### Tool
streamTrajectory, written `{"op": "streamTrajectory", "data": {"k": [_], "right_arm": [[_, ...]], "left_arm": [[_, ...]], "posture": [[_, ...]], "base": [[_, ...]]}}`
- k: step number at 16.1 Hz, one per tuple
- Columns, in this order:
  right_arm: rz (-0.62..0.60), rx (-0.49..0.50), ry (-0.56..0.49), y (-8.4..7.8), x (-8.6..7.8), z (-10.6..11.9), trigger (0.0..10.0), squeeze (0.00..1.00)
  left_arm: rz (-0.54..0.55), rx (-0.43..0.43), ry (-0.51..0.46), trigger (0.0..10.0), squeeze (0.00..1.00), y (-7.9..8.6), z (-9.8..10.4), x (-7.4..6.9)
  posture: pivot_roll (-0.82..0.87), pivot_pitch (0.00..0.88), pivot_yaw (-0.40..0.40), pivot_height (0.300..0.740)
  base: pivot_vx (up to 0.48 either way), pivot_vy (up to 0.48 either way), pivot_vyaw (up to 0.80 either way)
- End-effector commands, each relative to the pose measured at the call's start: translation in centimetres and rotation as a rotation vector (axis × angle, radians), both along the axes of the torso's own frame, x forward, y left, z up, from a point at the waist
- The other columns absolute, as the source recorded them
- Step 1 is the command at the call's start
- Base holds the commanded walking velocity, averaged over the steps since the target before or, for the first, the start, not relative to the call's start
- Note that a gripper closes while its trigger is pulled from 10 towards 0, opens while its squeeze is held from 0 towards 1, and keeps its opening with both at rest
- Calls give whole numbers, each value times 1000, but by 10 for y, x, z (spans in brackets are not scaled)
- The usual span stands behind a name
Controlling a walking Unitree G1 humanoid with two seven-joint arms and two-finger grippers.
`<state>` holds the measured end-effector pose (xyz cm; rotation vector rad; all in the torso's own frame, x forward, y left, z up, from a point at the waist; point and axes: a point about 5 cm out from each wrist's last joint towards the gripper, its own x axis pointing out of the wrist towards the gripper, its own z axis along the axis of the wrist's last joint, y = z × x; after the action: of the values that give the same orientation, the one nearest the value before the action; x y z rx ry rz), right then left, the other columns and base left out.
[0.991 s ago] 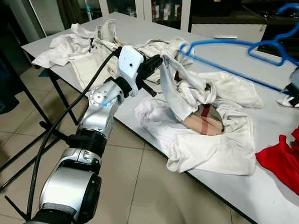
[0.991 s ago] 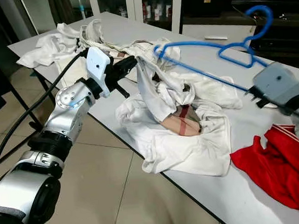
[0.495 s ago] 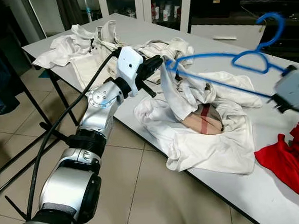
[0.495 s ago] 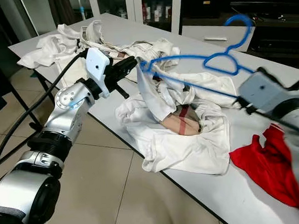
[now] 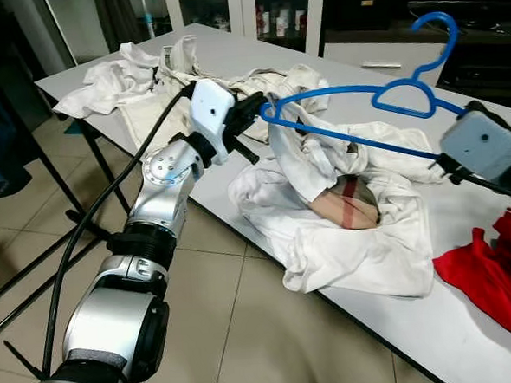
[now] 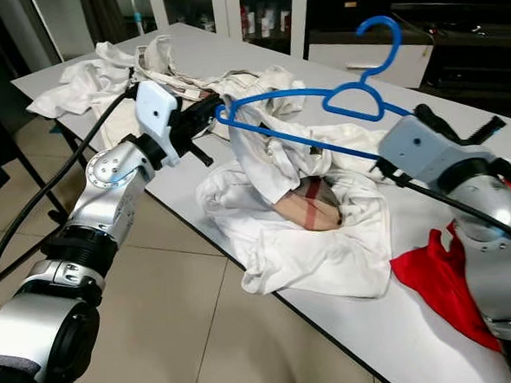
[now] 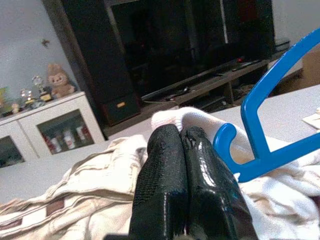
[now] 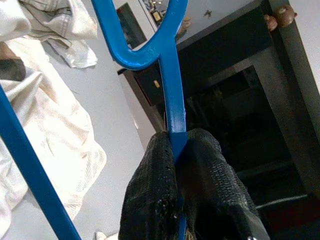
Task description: Hang hanger
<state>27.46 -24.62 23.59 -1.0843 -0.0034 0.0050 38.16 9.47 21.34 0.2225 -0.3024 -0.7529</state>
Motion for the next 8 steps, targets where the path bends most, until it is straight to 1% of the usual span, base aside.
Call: {"op": "streamTrajectory", "data": {"k": [1, 3, 5, 6, 7, 8], "right_arm": [[103, -5, -27, 21, 0, 9, 10000, 0], [103, -9, -39, 23, 2, 13, 10000, 0], [128, -63, -43, 31, 3, 13, 10000, 0], [130, -87, -38, 31, 2, 11, 10000, 0], [121, -104, -26, 29, 2, 8, 10000, 0], [103, -123, -9, 23, 1, 5, 10000, 0]], "left_arm": [[-49, 21, -8, 10000, 0, -13, 0, -3], [-51, 21, -7, 10000, 0, -13, -2, -3], [-53, 24, -5, 10000, 0, -14, -3, -4], [-53, 25, -6, 10000, 0, -14, -3, -4], [-52, 28, -6, 10000, 0, -14, -3, -4], [-51, 33, -7, 10000, 0, -13, -3, -4]], "posture": [[-60, 0, 65, 723], [-61, 0, 64, 723], [-61, 0, 64, 723], [-61, 0, 64, 723], [-60, 0, 62, 723], [-61, 0, 63, 723]], "base": [[0, 0, 0], [0, 0, 0], [0, 0, 0], [0, 0, 0], [0, 0, 0], [0, 0, 0]]}}
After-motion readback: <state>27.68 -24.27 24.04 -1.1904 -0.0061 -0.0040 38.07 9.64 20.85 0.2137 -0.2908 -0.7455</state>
